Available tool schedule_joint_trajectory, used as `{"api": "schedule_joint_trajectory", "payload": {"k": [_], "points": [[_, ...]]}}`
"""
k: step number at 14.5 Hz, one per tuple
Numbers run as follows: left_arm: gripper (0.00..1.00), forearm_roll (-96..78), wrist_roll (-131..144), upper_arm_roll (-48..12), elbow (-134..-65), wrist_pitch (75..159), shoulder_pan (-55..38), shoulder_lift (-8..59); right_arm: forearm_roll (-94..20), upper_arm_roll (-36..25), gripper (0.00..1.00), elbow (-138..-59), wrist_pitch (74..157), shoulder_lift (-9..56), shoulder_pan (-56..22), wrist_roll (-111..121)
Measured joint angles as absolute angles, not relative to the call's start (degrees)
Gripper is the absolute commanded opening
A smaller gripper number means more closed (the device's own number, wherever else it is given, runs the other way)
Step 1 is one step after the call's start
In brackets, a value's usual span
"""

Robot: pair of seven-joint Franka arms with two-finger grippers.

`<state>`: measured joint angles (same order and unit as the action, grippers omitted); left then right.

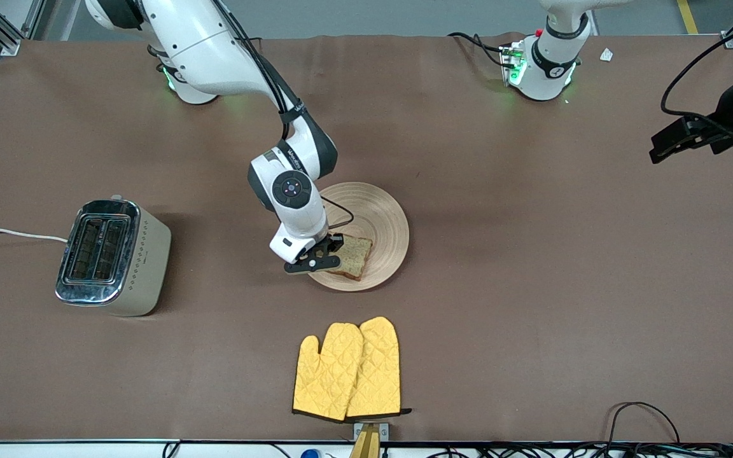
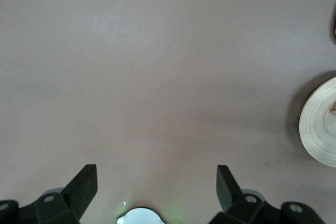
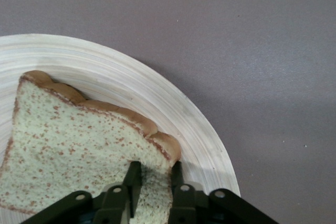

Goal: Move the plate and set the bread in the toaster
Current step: 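Lift the bread with the right gripper and carry it to the toaster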

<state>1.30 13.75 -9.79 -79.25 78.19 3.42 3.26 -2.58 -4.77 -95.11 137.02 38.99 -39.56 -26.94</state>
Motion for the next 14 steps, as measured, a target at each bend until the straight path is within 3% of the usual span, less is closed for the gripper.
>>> {"api": "schedule_joint_trajectory", "payload": {"k": [5,10,14], "points": [[1.0,0.5,13.5,-7.7,-87.5,81.9,1.0,-2.3,-2.5,-5.0,0.0,-92.8,132.6,38.8,-39.6,-26.9],[1.0,0.5,13.5,-7.7,-89.0,82.2,0.9,-3.5,-1.9,-6.8,0.0,-82.3,111.4,37.3,-38.4,-26.9],[1.0,0.5,13.5,-7.8,-89.0,82.3,0.8,-3.5,-1.6,-12.0,0.0,-77.1,98.6,33.4,-36.2,-21.7]]}}
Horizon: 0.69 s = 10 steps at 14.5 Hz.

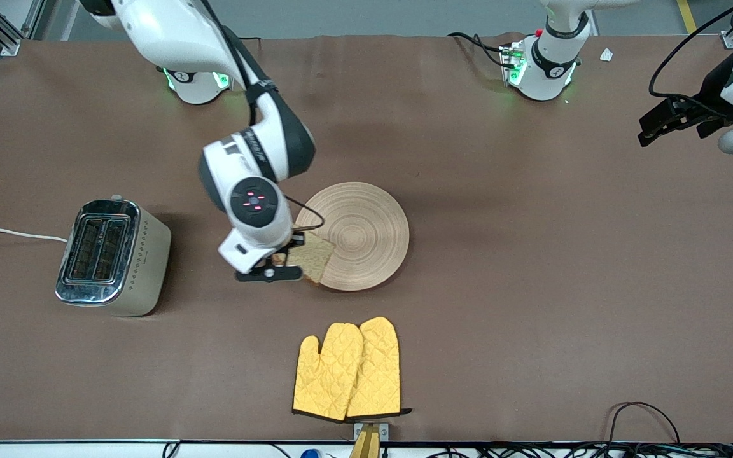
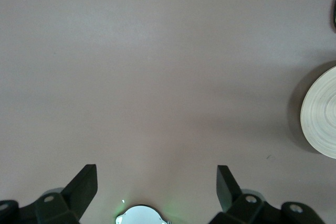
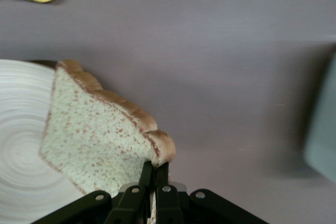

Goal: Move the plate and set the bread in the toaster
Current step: 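Lift the bread with the right gripper and carry it to the toaster, then lower the bread into the toaster slot with the right gripper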

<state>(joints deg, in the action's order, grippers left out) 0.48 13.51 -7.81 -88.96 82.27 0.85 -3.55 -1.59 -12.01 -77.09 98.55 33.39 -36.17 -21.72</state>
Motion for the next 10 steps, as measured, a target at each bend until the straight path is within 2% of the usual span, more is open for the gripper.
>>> {"api": "schedule_joint_trajectory", "payload": {"k": [6,10], "points": [[1.0,0.5,13.5,-8.8,-88.9,82.3,0.7,-3.4,2.0,-25.7,0.0,-74.2,85.6,29.9,-35.2,-0.5],[1.0,0.5,13.6,-8.8,-88.9,82.3,0.7,-2.8,15.9,-26.7,0.01,-73.0,81.9,29.7,-35.4,7.4]]}}
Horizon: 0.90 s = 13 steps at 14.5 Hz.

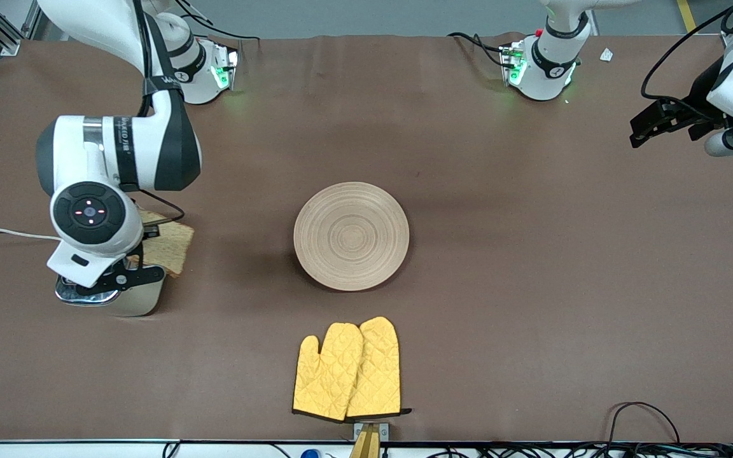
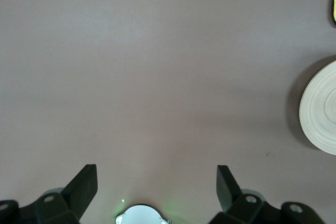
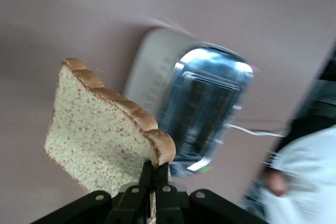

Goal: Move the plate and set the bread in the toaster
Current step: 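Lower the bread into the toaster slot with the right gripper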

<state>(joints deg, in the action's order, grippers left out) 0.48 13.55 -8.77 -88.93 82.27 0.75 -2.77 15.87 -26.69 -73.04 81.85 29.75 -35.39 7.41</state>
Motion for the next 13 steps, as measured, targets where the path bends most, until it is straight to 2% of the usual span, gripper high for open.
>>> {"api": "schedule_joint_trajectory", "payload": {"k": [4,8,13], "points": [[1.0,0.5,13.6,-8.6,-88.9,82.3,0.9,-2.5,23.8,-26.7,0.01,-73.8,78.2,30.4,-35.7,8.5],[1.0,0.5,13.6,-8.6,-88.9,82.3,1.0,-2.2,32.2,-26.7,0.01,-76.0,78.3,31.6,-35.5,8.4],[1.0,0.5,13.6,-8.6,-88.9,82.3,0.9,-1.7,36.1,-26.8,0.01,-78.5,79.5,33.7,-34.1,6.5]]}}
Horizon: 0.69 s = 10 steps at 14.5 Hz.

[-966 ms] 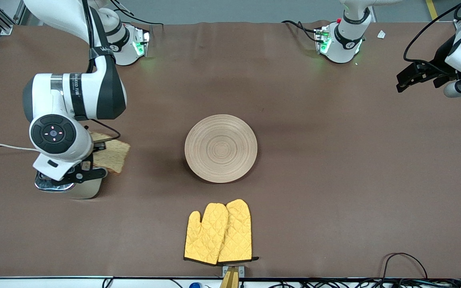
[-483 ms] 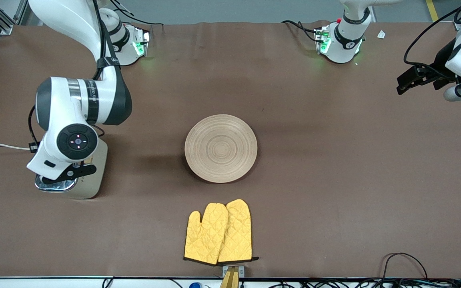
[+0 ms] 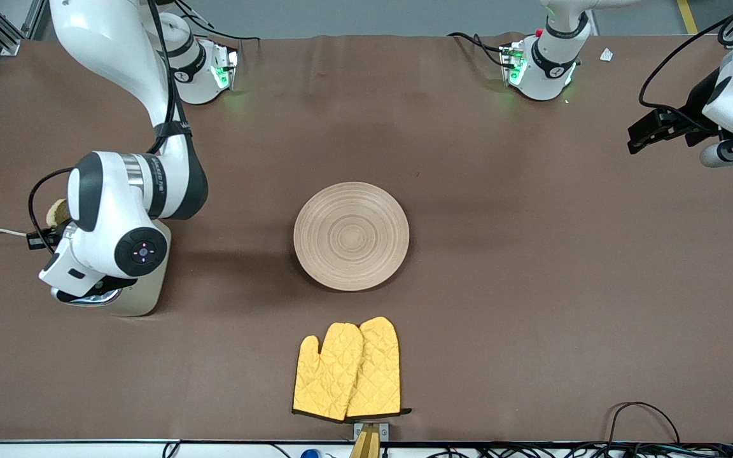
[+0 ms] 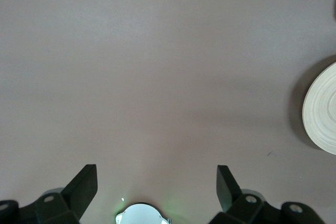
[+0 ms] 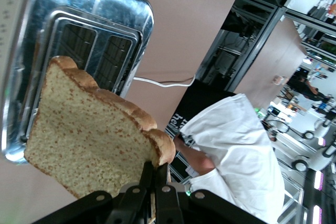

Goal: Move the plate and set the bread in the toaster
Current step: 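Lower the bread into the toaster slot with the right gripper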

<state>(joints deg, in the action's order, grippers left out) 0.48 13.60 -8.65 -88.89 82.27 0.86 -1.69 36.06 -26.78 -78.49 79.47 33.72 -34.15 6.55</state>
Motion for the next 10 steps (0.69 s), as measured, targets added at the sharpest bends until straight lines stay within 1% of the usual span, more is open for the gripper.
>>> {"api": "schedule_joint_trajectory", "payload": {"k": [4,10], "points": [[1.0,0.5,13.6,-8.7,-88.8,82.3,0.8,-1.7,37.5,-26.8,0.01,-83.8,83.9,34.0,-34.2,2.1],[1.0,0.5,13.6,-8.7,-88.8,82.3,0.8,-1.7,37.8,-26.8,0.02,-85.2,84.8,33.9,-34.4,-3.1]]}}
